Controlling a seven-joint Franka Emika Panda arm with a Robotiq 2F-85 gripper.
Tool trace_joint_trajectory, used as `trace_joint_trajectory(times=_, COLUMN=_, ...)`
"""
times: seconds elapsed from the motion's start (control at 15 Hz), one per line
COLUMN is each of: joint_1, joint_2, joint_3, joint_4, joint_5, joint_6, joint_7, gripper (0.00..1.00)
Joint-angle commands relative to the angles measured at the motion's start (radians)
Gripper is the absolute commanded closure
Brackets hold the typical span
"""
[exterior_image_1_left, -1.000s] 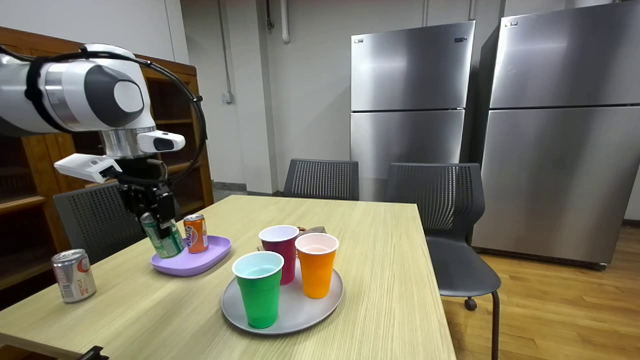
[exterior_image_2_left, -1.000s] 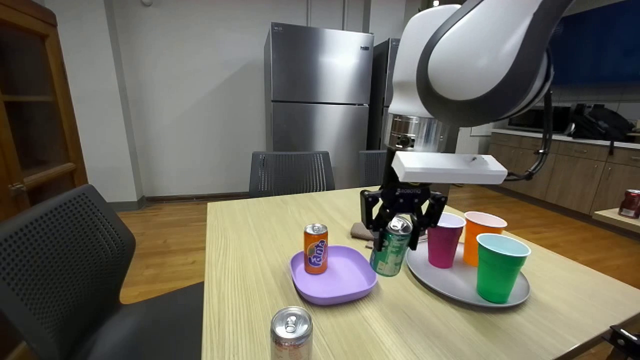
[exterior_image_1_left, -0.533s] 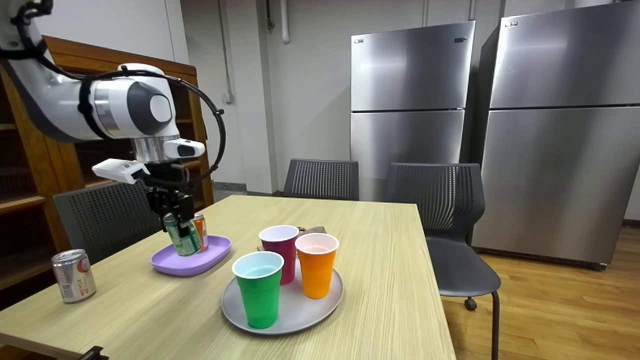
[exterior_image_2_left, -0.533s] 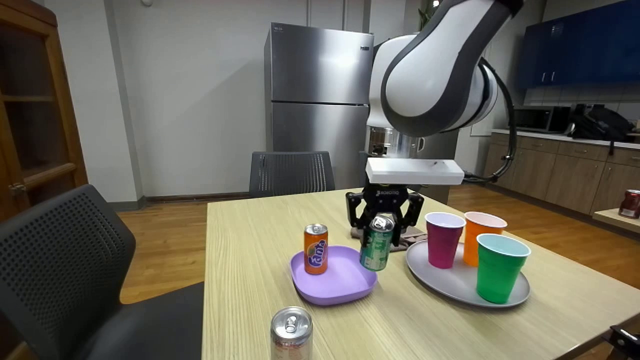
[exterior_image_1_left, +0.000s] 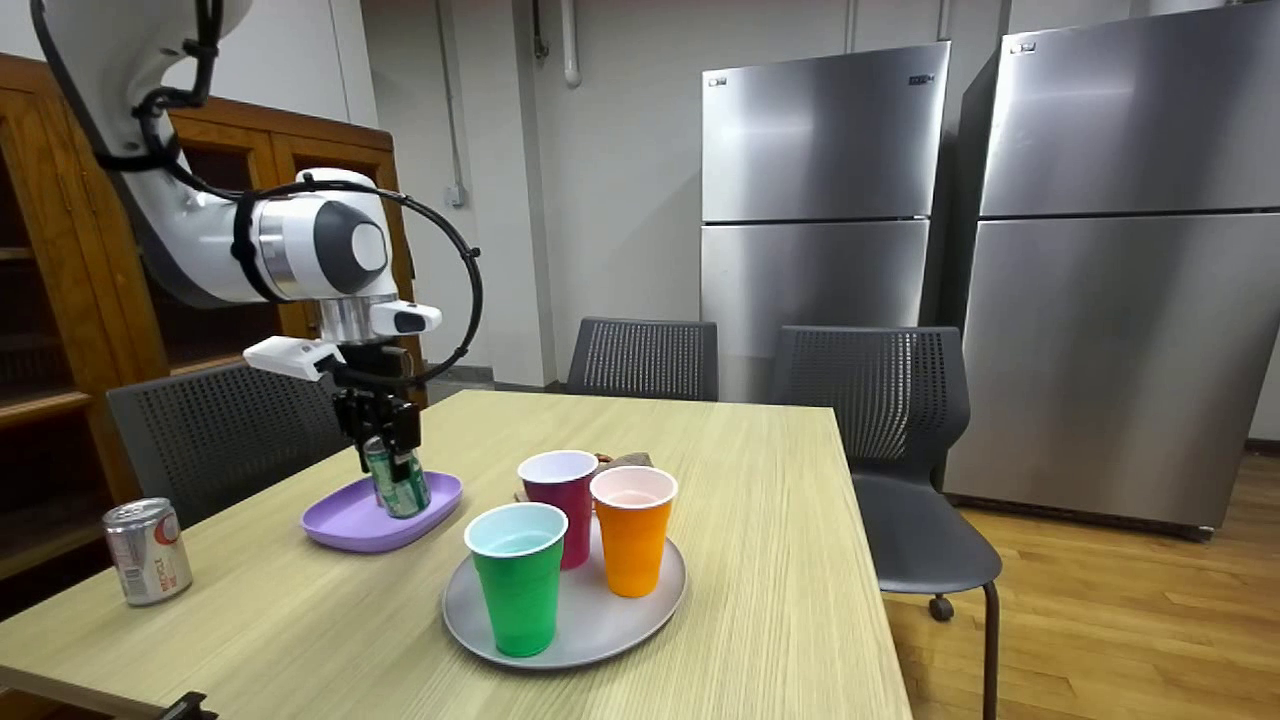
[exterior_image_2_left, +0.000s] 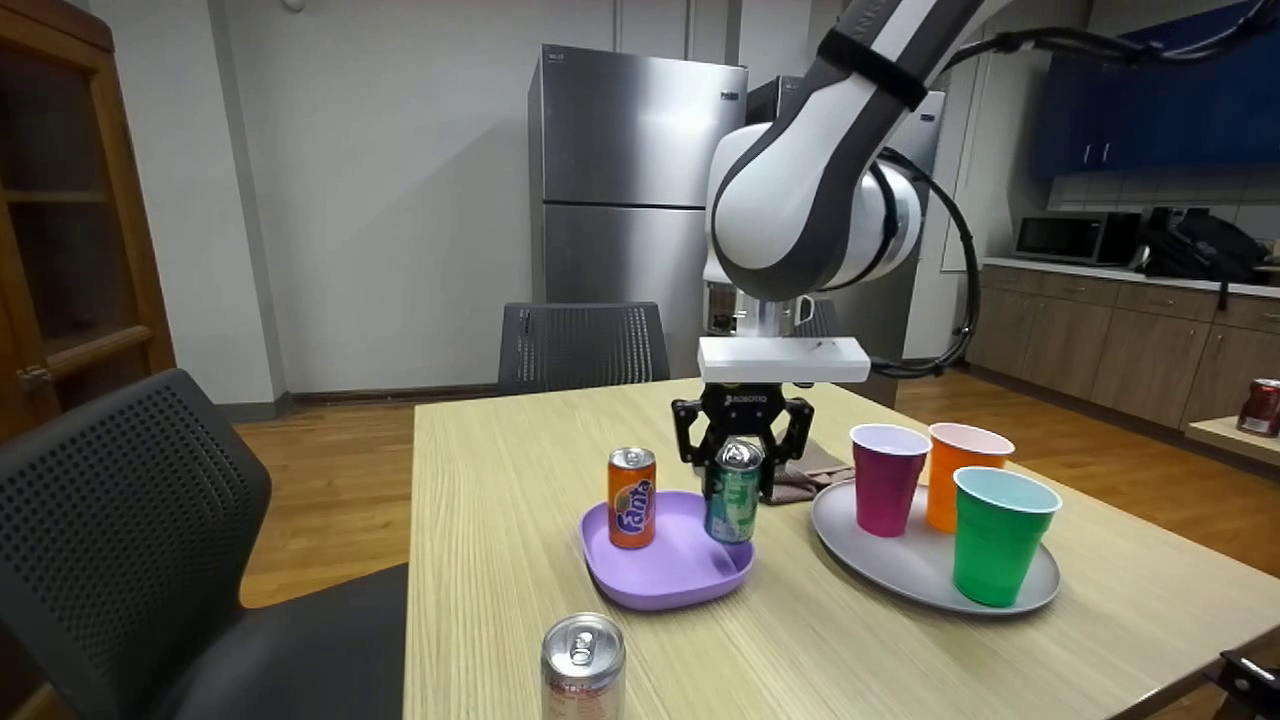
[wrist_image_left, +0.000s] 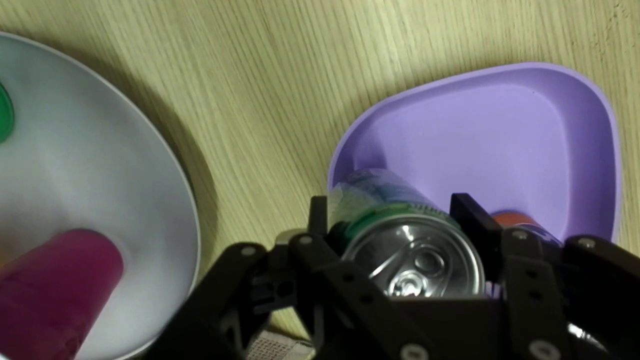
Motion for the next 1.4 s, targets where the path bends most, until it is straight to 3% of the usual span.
trace_joint_trajectory(times=0.0, joint_1=0.034, joint_2=0.053, joint_3=-0.027, joint_4=0.087, joint_5=0.012, joint_6=-0.064, joint_7=0.005, gripper=0.62)
trace_joint_trajectory(times=0.67, joint_1=0.044, joint_2=0.114, joint_3=-0.044, joint_4=0.15, joint_5=0.036, joint_6=-0.093, joint_7=-0.006, gripper=0.62)
trace_joint_trajectory(times=0.73, joint_1=0.044, joint_2=0.112, joint_3=-0.043, joint_4=0.149, joint_5=0.038, joint_6=-0.095, joint_7=-0.007, gripper=0.2)
trace_joint_trajectory(times=0.87, joint_1=0.044, joint_2=0.106, joint_3=-0.043, joint_4=0.145, joint_5=0.038, joint_6=-0.097, joint_7=-0.006, gripper=0.05)
trace_joint_trajectory(times=1.0, joint_1=0.045, joint_2=0.097, joint_3=-0.044, joint_4=0.14, joint_5=0.039, joint_6=-0.096, joint_7=-0.003, gripper=0.0)
trace_joint_trajectory(times=1.33, joint_1=0.053, joint_2=0.049, joint_3=-0.04, joint_4=0.103, joint_5=0.036, joint_6=-0.086, joint_7=0.004, gripper=0.0)
